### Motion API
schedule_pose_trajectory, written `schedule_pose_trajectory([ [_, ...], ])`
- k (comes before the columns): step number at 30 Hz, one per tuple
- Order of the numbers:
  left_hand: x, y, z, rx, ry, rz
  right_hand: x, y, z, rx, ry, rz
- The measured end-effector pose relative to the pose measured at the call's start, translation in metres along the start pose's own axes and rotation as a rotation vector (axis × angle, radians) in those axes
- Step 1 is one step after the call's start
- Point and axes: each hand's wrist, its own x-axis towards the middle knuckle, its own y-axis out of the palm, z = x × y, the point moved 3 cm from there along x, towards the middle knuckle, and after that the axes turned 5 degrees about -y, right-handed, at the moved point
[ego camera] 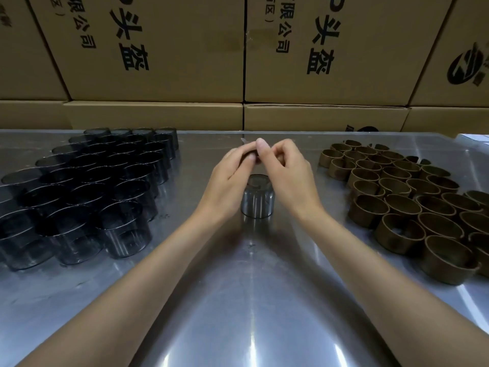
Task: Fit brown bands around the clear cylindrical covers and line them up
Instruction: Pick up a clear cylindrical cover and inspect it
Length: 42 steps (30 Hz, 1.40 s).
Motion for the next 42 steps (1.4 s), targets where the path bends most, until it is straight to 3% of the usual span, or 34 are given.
schedule_pose_trajectory([
  [4,0.001,0.004,0.002,-0.033,-0.032,0.090,-0.006,0.003,-0.007,-0.079,-0.115,0.026],
  [8,-0.003,0.009,0.001,-0.144,-0.059,0.129,-0.011,0.006,-0.012,0.004,-0.118,0.022],
  [12,-0.002,0.013,0.011,-0.287,-0.199,0.113,-0.015,0.013,-0.019,0.094,-0.030,0.020],
  [15,-0.004,0.017,0.024,-0.347,-0.308,0.261,-0.016,0.015,-0.025,0.108,0.030,0.050],
  [18,-0.006,0.016,0.033,-0.351,-0.294,0.411,-0.014,0.016,-0.028,0.096,0.070,0.052],
  [20,-0.006,0.011,0.039,-0.350,-0.365,0.438,-0.014,0.015,-0.030,0.113,0.100,0.037],
  [23,-0.005,0.008,0.043,-0.331,-0.337,0.488,-0.013,0.014,-0.033,0.134,0.131,0.036],
  [29,-0.005,0.005,0.040,-0.475,-0.393,0.526,-0.015,0.015,-0.036,0.193,0.176,0.039],
  [32,-0.005,0.003,0.041,-0.431,-0.407,0.521,-0.015,0.018,-0.041,0.226,0.213,0.116],
  [35,-0.003,-0.001,0.045,-0.395,-0.446,0.512,-0.015,0.015,-0.047,0.258,0.237,0.301],
  [38,-0.003,-0.002,0.047,-0.376,-0.458,0.506,-0.016,0.008,-0.053,0.154,0.226,0.463],
  [42,-0.004,-0.001,0.044,-0.358,-0.455,0.497,-0.018,0.003,-0.054,0.012,0.240,0.514],
])
